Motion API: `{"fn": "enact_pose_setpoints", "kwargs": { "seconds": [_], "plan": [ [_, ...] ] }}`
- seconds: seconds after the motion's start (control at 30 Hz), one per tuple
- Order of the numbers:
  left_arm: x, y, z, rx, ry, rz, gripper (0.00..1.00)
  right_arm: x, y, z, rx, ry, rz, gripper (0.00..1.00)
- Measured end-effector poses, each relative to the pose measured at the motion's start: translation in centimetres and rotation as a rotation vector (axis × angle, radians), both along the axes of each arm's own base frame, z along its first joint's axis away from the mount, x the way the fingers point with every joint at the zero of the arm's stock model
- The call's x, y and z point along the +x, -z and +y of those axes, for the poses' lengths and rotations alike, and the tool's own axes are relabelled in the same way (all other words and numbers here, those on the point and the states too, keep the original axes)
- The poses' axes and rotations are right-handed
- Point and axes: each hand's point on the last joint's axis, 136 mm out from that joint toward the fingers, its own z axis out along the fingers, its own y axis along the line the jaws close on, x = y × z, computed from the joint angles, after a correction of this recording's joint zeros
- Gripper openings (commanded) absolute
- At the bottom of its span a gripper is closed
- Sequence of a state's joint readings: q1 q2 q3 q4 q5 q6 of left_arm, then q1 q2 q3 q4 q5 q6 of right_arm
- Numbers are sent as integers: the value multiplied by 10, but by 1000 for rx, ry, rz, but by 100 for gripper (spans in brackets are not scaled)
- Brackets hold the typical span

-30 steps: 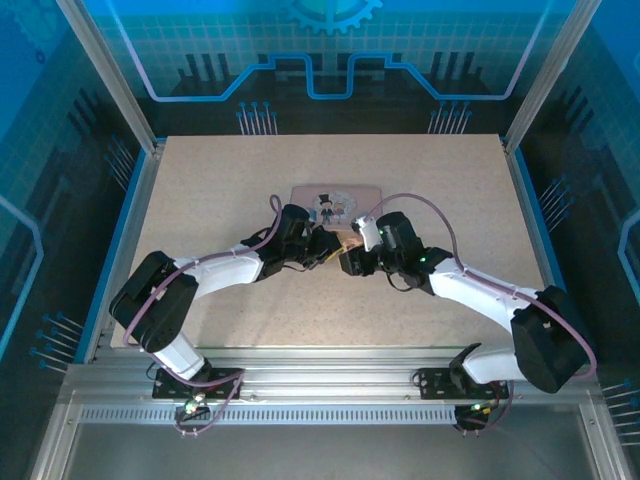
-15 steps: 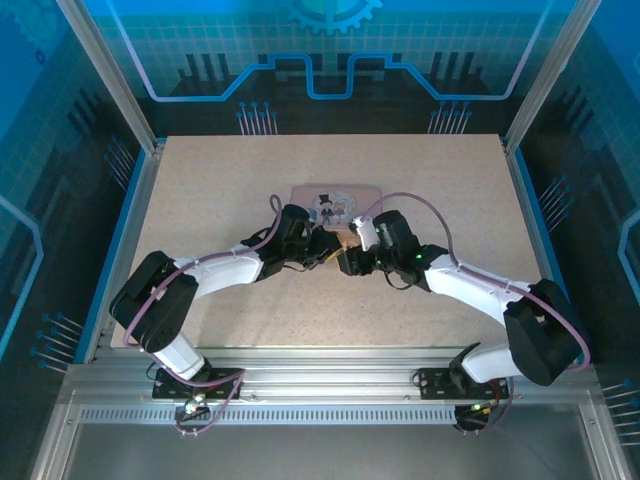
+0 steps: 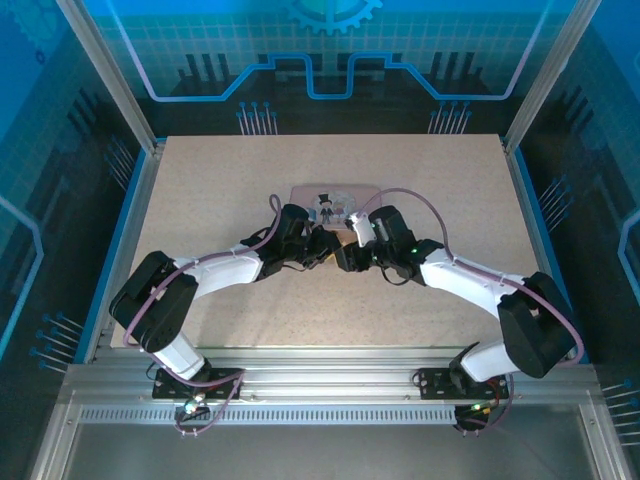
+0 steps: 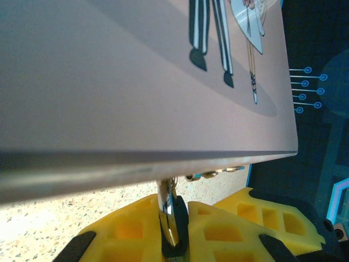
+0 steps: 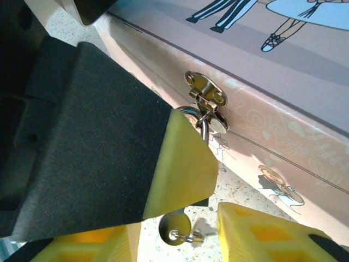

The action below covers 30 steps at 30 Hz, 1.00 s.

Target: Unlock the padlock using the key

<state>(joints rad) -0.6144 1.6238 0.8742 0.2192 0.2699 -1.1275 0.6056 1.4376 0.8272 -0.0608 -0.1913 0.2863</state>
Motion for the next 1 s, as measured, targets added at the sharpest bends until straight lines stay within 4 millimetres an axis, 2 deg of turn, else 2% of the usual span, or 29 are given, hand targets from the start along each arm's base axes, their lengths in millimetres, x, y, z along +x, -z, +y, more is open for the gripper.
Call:
{"fn": "enact_pose_setpoints", "kwargs": {
  "seconds": [0.07, 0.27, 0.4, 0.53, 0.73, 0.9, 1.0],
  "plan": [
    [0, 0, 0, 0, 0, 0, 10, 0, 1, 0, -2, 0, 3, 38],
    [1, 1, 1, 5, -5, 1, 10, 0, 1, 1, -7, -11, -3, 8],
    [2, 1, 3, 8, -13, 0, 11, 1, -2, 2, -7, -17, -11, 6],
    [1, 5, 4, 13, -14, 5, 17, 1, 2, 3, -18, -30, -12, 5],
    [-6, 22, 11, 33, -23, 22, 22, -5, 20, 8, -46, -70, 20, 3],
    [-11, 46, 13, 44, -22, 50, 28, -8, 42, 9, -90, -88, 52, 0],
    [-10, 46, 13, 31, -25, 29, 33, -8, 48, 9, -106, -92, 54, 0]
  ]
}}
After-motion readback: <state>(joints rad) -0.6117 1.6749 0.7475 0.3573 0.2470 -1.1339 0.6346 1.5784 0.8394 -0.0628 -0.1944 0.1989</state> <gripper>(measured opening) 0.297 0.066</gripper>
